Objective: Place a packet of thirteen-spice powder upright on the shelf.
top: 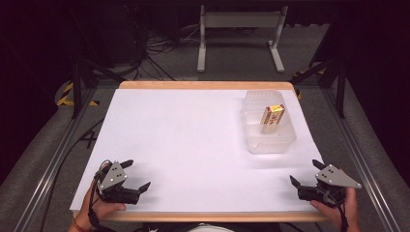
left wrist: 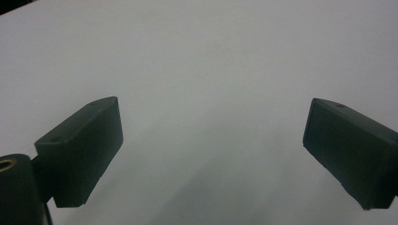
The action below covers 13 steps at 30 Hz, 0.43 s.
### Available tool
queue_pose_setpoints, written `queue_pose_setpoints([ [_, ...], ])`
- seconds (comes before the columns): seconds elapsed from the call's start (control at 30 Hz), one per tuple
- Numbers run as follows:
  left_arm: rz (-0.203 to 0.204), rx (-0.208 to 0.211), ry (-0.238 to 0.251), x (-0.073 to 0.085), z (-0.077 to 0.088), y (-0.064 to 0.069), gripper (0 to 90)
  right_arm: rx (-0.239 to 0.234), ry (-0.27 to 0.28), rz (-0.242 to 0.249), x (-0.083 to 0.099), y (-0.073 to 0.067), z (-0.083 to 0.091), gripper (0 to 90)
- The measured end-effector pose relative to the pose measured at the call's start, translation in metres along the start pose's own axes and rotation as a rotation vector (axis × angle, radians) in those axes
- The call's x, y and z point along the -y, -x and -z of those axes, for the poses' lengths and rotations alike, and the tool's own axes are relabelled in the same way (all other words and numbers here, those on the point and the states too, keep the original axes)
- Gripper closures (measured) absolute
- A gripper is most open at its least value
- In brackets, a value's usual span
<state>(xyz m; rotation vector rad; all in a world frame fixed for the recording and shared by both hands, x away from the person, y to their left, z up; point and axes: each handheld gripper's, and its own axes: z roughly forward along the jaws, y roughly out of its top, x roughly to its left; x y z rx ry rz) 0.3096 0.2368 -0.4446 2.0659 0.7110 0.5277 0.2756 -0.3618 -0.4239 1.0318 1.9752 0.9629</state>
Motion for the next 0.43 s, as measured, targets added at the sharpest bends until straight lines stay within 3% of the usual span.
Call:
queue_pose_setpoints([
  [0.43, 0.003, 0.0, 0.002, -0.0003, -0.0005, -0.0012, 6.0, -0.004, -0.008, -0.004, 0.0006, -0.0014, -0.0004, 9.0],
])
